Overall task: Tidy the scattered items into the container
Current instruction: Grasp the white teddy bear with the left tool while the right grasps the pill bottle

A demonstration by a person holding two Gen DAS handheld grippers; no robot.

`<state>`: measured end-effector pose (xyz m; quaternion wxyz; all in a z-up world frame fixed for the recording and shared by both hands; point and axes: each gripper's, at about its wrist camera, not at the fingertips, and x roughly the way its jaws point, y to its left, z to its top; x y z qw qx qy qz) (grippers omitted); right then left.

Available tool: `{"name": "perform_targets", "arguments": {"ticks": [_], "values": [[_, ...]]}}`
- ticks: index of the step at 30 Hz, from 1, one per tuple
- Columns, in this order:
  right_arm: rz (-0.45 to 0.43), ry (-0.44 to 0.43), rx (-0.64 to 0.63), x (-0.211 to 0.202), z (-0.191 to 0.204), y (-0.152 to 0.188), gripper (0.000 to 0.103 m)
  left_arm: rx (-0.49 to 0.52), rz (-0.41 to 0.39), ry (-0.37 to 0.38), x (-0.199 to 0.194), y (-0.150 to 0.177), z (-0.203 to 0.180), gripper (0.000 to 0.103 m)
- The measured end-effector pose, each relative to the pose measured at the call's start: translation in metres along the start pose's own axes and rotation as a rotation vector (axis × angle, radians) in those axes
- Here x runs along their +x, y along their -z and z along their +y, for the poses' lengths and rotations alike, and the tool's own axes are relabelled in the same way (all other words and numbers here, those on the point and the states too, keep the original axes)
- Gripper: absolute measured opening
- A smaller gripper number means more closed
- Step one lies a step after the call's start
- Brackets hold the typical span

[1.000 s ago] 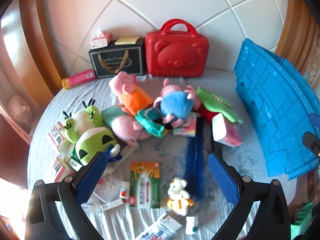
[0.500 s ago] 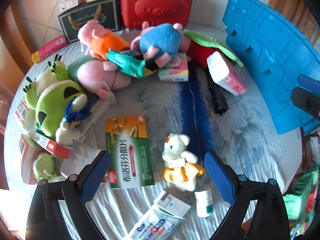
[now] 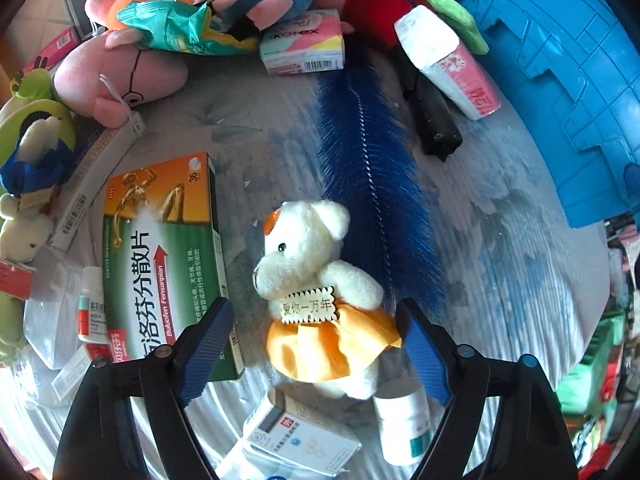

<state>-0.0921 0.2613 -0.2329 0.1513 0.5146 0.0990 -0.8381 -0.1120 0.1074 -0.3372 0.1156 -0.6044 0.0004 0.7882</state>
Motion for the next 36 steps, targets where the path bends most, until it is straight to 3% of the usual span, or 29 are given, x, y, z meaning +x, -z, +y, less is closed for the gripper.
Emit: {"name": "perform_targets", "arguments": {"ticks": [2,4,11,18,28,30,32,34,36], "values": [[0.021,-0.015,-0.005,0.007,0.005,0.009,0.103,0.0,0.0,0.013,0.005,0.0,0.002,0.069],[0.04,-0.029,-0.007,0.013,0.011,0.018,0.103,-0.001,0.007,0.024,0.01,0.001,0.005,0.051],[0.083,-0.071,-0.006,0.033,0.034,0.036,0.103,0.01,-0.031,0.052,0.003,0.009,0.01,0.032],[0.132,-0.132,-0.011,0.06,0.066,0.051,0.103,0.004,-0.086,0.072,-0.017,0.013,0.02,0.029],[0.183,-0.13,-0.013,0.091,0.089,0.063,0.103,-0.032,-0.138,0.068,-0.038,0.02,0.039,0.029],[0.193,-0.123,-0.011,0.096,0.09,0.064,0.095,-0.037,-0.144,0.063,-0.041,0.023,0.044,0.029],[0.211,-0.112,-0.013,0.102,0.091,0.065,0.078,-0.039,-0.147,0.057,-0.044,0.025,0.049,0.029],[0.219,-0.104,-0.018,0.106,0.093,0.066,0.071,-0.039,-0.148,0.054,-0.046,0.026,0.052,0.029],[0.215,-0.09,-0.034,0.107,0.096,0.065,0.071,-0.039,-0.15,0.052,-0.047,0.027,0.055,0.029]]}}
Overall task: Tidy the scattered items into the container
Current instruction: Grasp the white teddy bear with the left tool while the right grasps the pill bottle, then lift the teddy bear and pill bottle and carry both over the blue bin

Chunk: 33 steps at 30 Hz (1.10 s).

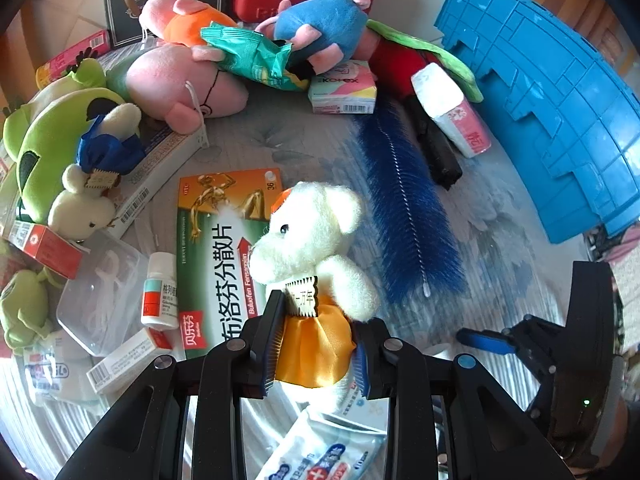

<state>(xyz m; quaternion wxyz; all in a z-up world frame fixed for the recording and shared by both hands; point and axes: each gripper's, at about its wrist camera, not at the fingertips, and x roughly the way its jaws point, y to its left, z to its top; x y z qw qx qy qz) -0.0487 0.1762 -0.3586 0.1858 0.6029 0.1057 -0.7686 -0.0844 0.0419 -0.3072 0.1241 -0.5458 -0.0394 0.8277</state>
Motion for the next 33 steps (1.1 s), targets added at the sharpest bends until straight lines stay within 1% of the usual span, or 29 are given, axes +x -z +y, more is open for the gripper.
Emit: {"name": "perform_targets", "arguments": {"ticks": [1,3,4,5,9,14,26,30,33], "values": [[0.001,0.003,-0.002,0.0,0.001,-0.001,0.071,0.001,-0.001,-0.001,0.0,0.0,0.0,0.029],[-0.002,0.018,-0.013,-0.001,0.002,-0.002,0.061,0.0,-0.004,-0.002,-0.002,0.0,0.001,0.029],[-0.006,0.021,-0.014,-0.002,0.002,-0.003,0.046,0.0,-0.005,-0.002,-0.002,-0.001,0.001,0.029],[-0.006,0.018,-0.011,-0.003,0.001,-0.004,0.035,0.001,-0.007,-0.002,-0.003,-0.001,0.002,0.029],[0.006,-0.002,-0.003,-0.005,-0.002,-0.006,0.035,0.007,-0.012,-0.004,-0.006,-0.002,-0.001,0.029],[-0.013,-0.004,0.0,-0.015,-0.005,-0.009,0.035,0.023,-0.028,-0.007,-0.012,-0.005,-0.006,0.029],[-0.094,-0.002,-0.003,-0.057,-0.009,-0.022,0.035,0.031,-0.074,-0.021,-0.038,-0.016,-0.013,0.029],[-0.129,0.002,-0.004,-0.075,-0.01,-0.025,0.035,0.032,-0.097,-0.027,-0.053,-0.021,-0.015,0.029],[-0.158,0.01,-0.007,-0.086,-0.019,-0.034,0.035,0.029,-0.118,-0.03,-0.066,-0.026,-0.016,0.029]]}}
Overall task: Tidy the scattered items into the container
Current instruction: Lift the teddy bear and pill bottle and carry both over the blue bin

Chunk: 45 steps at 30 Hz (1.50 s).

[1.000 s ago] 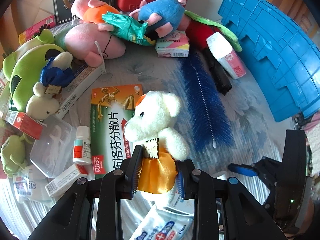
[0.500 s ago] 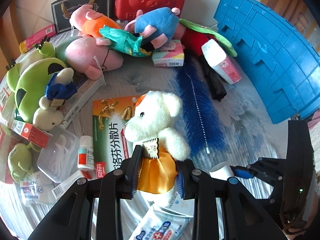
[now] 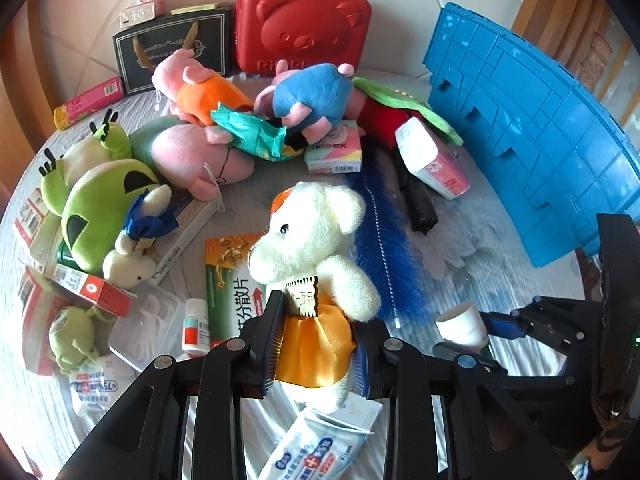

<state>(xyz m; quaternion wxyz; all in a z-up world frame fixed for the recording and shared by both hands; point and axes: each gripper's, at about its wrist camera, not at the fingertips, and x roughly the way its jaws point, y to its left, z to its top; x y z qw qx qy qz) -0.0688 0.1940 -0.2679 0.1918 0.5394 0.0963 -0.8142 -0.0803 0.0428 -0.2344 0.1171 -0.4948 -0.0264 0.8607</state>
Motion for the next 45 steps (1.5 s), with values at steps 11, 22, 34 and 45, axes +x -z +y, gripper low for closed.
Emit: {"name": "perform_targets", "arguments": {"ticks": [11,22,34,45], "values": [[-0.128,0.02,-0.009,-0.063,-0.005,-0.022,0.035,0.002,-0.096,-0.008,-0.049,-0.024,-0.007,0.029],[-0.234,0.022,-0.038,-0.112,-0.019,-0.035,0.035,-0.004,-0.169,-0.035,-0.088,-0.042,-0.024,0.029],[-0.314,0.008,-0.092,-0.148,-0.037,-0.048,0.035,-0.021,-0.221,-0.066,-0.115,-0.055,-0.048,0.029],[-0.392,-0.001,-0.072,-0.178,-0.07,-0.055,0.035,-0.001,-0.26,-0.097,-0.131,-0.077,-0.074,0.029]]}}
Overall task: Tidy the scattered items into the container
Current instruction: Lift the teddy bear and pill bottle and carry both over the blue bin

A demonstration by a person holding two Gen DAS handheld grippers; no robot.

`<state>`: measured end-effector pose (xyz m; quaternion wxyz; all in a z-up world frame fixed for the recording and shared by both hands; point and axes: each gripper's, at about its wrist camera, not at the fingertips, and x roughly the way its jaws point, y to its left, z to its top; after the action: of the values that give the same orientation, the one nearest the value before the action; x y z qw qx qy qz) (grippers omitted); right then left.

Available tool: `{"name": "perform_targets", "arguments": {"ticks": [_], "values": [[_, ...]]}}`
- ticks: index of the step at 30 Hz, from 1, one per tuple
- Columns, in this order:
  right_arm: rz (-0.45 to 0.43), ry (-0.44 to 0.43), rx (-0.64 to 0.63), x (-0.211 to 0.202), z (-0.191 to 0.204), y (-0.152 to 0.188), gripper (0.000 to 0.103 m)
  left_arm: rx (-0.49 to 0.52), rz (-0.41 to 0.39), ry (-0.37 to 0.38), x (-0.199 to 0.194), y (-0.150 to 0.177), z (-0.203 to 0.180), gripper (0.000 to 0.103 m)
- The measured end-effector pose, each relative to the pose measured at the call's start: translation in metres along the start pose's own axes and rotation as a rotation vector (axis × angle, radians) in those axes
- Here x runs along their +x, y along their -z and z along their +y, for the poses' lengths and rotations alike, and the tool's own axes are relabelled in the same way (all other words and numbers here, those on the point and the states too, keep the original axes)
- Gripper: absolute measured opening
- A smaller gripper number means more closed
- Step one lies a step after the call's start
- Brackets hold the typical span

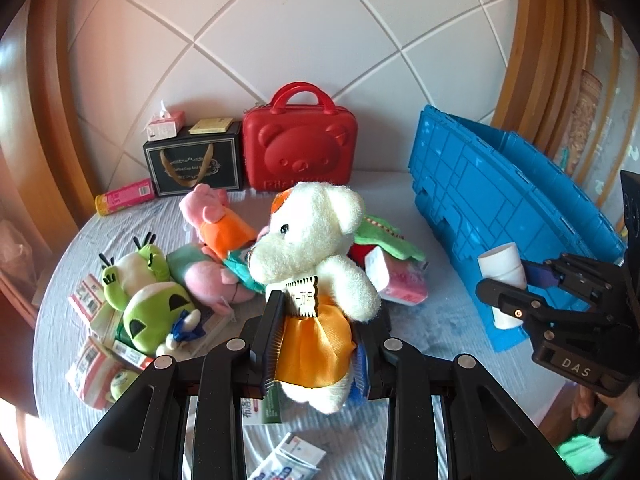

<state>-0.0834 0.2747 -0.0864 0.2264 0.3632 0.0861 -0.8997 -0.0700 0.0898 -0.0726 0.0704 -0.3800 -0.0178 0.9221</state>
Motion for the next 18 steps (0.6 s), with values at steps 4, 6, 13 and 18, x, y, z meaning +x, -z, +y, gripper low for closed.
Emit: {"name": "perform_targets", "arguments": {"ticks": [4,6,13,18], "values": [[-0.022,0.003,0.009,-0.007,-0.013,-0.005,0.035,0.015,-0.015,-0.001,-0.002,-0.011,-0.014,0.029],[-0.034,0.006,0.01,-0.011,-0.02,-0.007,0.035,0.027,-0.024,-0.003,-0.002,-0.016,-0.02,0.029],[-0.067,0.015,0.023,-0.024,-0.051,-0.015,0.035,0.051,-0.052,0.004,0.001,-0.036,-0.047,0.029],[-0.083,0.022,0.04,-0.037,-0.077,-0.017,0.035,0.062,-0.062,0.018,0.007,-0.048,-0.072,0.029]]}}
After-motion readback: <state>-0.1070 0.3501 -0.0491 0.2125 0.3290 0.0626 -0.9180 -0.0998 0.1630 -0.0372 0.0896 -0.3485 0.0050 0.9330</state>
